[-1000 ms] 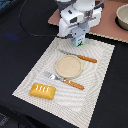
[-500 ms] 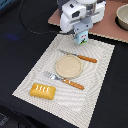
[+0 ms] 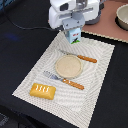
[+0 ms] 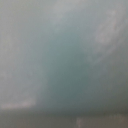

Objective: Interact with the objects in diverse but meaningful ways.

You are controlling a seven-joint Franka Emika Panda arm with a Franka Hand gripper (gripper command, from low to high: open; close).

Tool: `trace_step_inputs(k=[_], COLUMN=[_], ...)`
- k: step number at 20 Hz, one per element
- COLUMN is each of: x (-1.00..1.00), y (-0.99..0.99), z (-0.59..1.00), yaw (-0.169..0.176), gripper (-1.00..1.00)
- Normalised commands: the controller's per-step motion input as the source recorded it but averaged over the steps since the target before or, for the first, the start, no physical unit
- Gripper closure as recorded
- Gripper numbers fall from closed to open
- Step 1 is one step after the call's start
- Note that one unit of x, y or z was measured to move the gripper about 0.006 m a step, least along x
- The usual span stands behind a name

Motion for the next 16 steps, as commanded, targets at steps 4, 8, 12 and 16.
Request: trace_step_inputs(k=[4, 8, 12, 16], x=[-0.46, -0.38, -0.35, -0.35], y=[-0.8, -0.86, -0.89, -0.91], z=[0.14, 0.14, 0.11, 0.03], yaw=[0.0, 0.0, 0.0, 0.0], gripper=[1.0, 1.0, 1.0, 1.0])
